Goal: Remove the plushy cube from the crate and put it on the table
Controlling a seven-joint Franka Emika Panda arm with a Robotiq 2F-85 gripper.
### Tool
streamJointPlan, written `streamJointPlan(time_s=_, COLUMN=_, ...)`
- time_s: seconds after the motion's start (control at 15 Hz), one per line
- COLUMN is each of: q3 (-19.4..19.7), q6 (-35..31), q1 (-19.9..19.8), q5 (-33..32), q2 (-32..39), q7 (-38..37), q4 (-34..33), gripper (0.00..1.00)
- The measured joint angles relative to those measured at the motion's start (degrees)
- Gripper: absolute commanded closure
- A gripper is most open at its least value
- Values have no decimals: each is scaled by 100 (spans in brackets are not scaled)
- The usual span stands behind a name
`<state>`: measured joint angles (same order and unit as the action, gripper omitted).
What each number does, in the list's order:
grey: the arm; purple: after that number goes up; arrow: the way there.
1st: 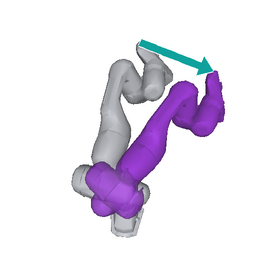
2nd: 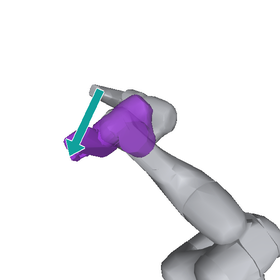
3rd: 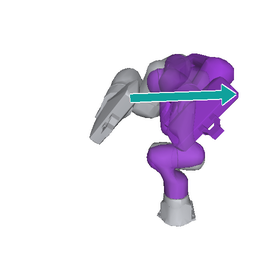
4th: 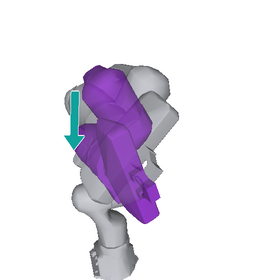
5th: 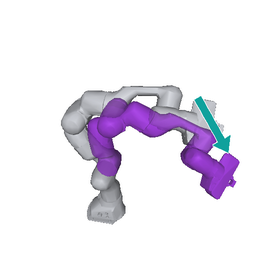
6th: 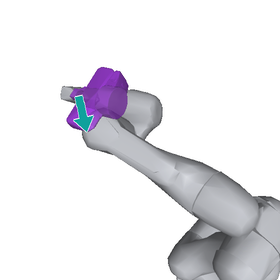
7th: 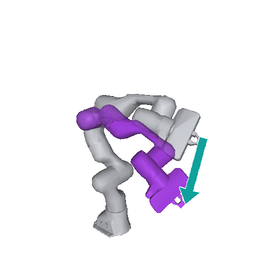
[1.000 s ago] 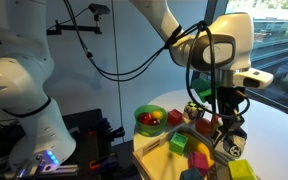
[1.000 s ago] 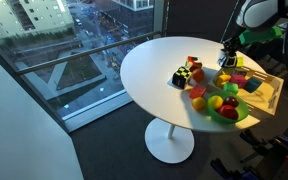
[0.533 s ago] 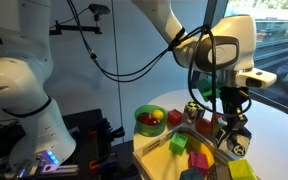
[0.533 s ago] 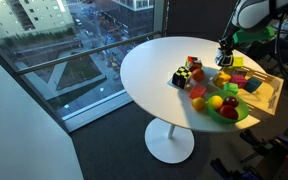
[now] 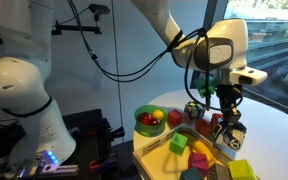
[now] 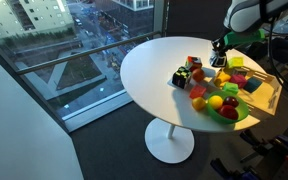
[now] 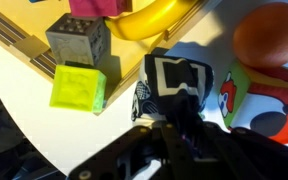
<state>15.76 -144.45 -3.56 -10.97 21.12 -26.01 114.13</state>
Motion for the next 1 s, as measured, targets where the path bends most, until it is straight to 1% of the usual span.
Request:
streamJointPlan(time_s=0.13, q3=0, q6=0, q1=51, q5=0, q2=6, q7=-2, q4=-4, gripper=45)
streamJointPlan(time_s=0.27, q3=0, q6=0, q1=82, q5=0, q2=5, q7=-2, q4=-4, gripper=27)
streamJointPlan(time_s=0.47, q3=0, q6=25, q1=96, q5=0, q2=-4, q7=10, q4=2, gripper=3)
streamJointPlan(time_s=0.53, q3=0, q6=57, q1=96, q5=0, q2=-22, q7=31, q4=17, gripper=0)
streamJointPlan(time_s=0.73, q3=-2, q6=243, q1=95, q5=0, q2=-165, q7=206, q4=134, gripper=0)
streamJointPlan(time_s=1.0, q3=-38, q6=745, q1=70, q5=-1, q2=-619, q7=805, q4=454, gripper=0)
